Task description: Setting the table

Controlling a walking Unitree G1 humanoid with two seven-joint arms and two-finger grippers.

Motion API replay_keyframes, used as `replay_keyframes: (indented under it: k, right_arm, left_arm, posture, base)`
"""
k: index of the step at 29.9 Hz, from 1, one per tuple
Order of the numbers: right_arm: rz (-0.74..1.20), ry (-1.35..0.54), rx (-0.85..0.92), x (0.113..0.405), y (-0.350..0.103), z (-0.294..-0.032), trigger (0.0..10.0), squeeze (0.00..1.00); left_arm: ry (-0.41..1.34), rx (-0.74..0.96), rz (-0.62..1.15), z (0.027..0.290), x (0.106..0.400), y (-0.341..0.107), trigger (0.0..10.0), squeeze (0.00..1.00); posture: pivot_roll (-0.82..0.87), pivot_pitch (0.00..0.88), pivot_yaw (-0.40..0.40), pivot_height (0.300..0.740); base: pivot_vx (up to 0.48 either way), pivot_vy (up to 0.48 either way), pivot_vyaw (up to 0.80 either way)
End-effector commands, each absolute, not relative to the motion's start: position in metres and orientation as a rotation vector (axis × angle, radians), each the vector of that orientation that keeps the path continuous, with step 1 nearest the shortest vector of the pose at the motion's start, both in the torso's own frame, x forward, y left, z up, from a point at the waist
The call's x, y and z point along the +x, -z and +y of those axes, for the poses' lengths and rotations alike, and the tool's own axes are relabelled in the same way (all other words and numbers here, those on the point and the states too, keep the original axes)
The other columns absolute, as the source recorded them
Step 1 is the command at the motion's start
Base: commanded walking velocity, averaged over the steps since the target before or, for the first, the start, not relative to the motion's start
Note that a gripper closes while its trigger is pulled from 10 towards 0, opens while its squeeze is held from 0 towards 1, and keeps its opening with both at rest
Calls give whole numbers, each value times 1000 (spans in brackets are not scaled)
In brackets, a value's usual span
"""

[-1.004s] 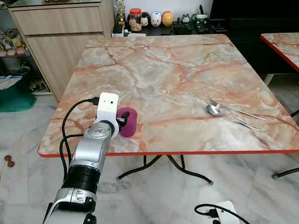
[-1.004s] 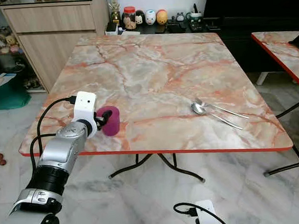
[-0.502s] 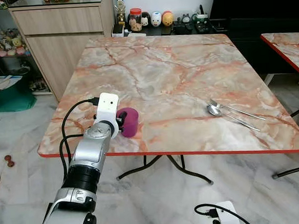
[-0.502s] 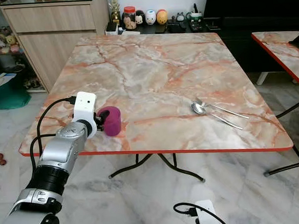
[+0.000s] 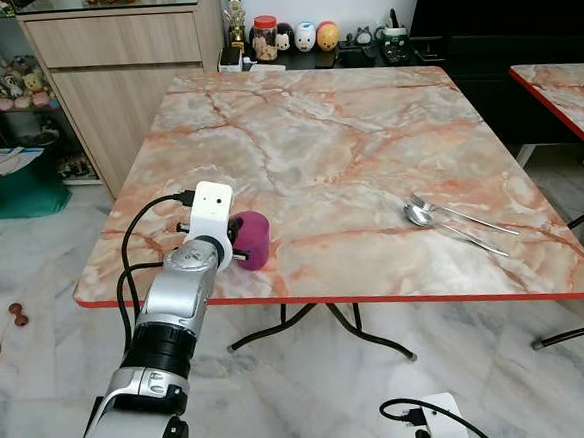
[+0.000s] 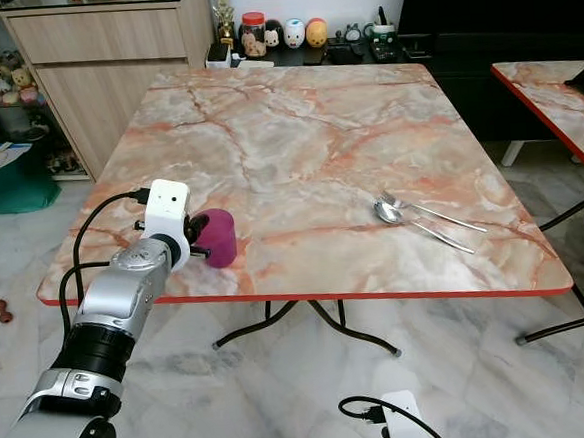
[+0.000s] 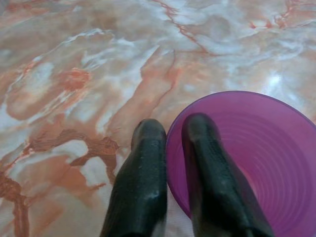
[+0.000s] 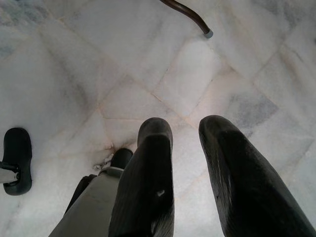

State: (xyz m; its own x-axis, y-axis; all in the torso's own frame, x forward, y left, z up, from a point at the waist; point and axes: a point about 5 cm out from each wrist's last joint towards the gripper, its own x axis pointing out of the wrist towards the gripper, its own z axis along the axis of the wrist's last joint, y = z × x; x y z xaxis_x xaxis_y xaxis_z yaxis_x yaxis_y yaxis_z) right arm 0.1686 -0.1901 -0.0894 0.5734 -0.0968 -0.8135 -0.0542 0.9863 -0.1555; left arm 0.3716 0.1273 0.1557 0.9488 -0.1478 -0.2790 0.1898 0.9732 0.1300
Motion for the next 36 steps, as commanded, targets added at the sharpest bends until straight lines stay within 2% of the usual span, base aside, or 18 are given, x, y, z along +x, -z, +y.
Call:
replay_keyframes:
  k: [1, 20, 23, 24, 25, 29, 36]
  right_arm:
    - [965, 25, -175, 169, 89, -191, 10000, 0]
    - [966, 26, -172, 169, 89, -191, 10000, 0]
    - [966, 25, -172, 169, 89, -191, 10000, 0]
    - [966, 25, -172, 169, 89, -191, 10000, 0]
    - [966, 25, -172, 169, 89, -191, 10000, 0]
    - [963, 26, -171, 169, 89, -191, 10000, 0]
    - [958, 34, -167, 169, 89, -193, 10000, 0]
  left_arm:
    - [194, 167, 260, 121, 373, -162, 0, 0]
    - [227, 172, 238, 115, 372, -167, 0, 0]
    - [254, 111, 132, 110, 371, -179, 0, 0]
    - [260, 88, 86, 109, 370, -185, 8000, 0]
    - [285, 38, 6, 105, 367, -196, 10000, 0]
    - [324, 1, -66, 99, 360, -202, 10000, 0]
    - [294, -59, -100, 98, 352, -190, 10000, 0]
  posture:
    - [87, 0, -38, 731]
    - [86, 0, -36, 731]
    - [87, 0, -38, 731]
    - [87, 0, -39, 731]
    - [87, 0, -39, 731]
    - [90, 0, -41, 731]
    - [89, 0, -45, 731]
  base:
    - [0, 0, 0]
    - [0, 0, 0]
    - [0, 0, 0]
    - [0, 0, 0]
    - [0, 0, 0]
    - [0, 0, 0]
    - [0, 0, 0]
